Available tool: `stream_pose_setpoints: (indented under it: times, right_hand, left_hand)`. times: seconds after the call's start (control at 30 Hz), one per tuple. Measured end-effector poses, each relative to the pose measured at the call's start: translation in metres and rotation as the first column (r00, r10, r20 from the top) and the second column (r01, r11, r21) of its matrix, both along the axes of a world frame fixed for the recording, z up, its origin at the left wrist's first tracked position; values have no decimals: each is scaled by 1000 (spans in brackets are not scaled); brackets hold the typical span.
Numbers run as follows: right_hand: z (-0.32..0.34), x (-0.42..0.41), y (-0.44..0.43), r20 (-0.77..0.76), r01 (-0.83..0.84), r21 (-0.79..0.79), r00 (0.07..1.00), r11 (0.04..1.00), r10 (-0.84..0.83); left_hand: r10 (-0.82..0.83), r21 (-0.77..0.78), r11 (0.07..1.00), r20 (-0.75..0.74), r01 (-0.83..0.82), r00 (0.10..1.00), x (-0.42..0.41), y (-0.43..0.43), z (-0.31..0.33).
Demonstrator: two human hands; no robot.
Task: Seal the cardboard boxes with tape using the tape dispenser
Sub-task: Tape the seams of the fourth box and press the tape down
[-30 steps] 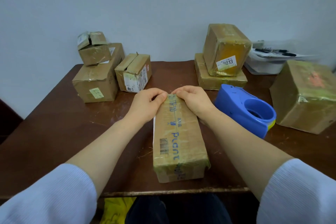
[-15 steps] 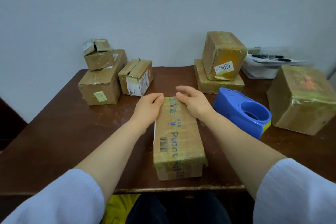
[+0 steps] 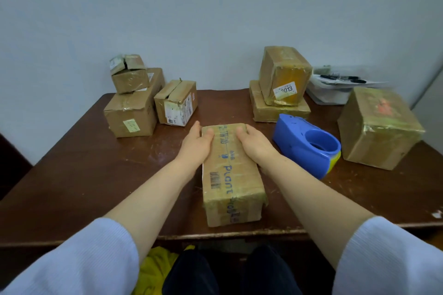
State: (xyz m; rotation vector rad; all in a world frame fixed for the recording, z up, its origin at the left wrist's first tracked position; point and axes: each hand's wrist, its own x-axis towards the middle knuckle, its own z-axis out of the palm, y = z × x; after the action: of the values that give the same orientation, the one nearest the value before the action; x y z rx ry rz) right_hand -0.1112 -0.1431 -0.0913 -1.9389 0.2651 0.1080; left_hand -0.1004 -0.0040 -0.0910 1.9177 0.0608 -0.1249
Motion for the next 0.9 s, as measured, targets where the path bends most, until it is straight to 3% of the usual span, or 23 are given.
stream_pose_setpoints:
  times: [0.13,0.23,0.33,0.47,0.57,0.67,0.77,0.9]
  right_hand:
    - [23,-26,-12,-61,40,-152,997,988,-50]
    - [39,-56,-18,-189,-108,-361,981,926,40]
    - [41,-69,-11,-182,-212,-381,972,900,152]
    - [43,-56,-5,44,-144,-519,980,842,194]
    - [44,-36,-10,123,-116,-398,976,910,178]
    - [43,-18,-14,106,-212,-295,962,932,252]
    - [40,9,-16,24,-303,-439,937,846,348]
    - [37,51,-18,68,-205,-632,946,747,317]
  left_hand:
    - [-14,46,999,-156,21,988,-25,11,17]
    - [-34,137,988,-210,64,977,-53,24,20]
    - [-128,35,989,-261,142,957,-69,24,19]
    - [-95,-29,995,-100,93,990,-60,14,19]
    - [-141,4,990,36,141,989,-43,10,26]
    - [-228,139,968,118,211,966,-20,7,27]
    - [-215,233,958,202,167,955,9,3,25]
    - [-195,257,957,229,134,954,52,-10,19]
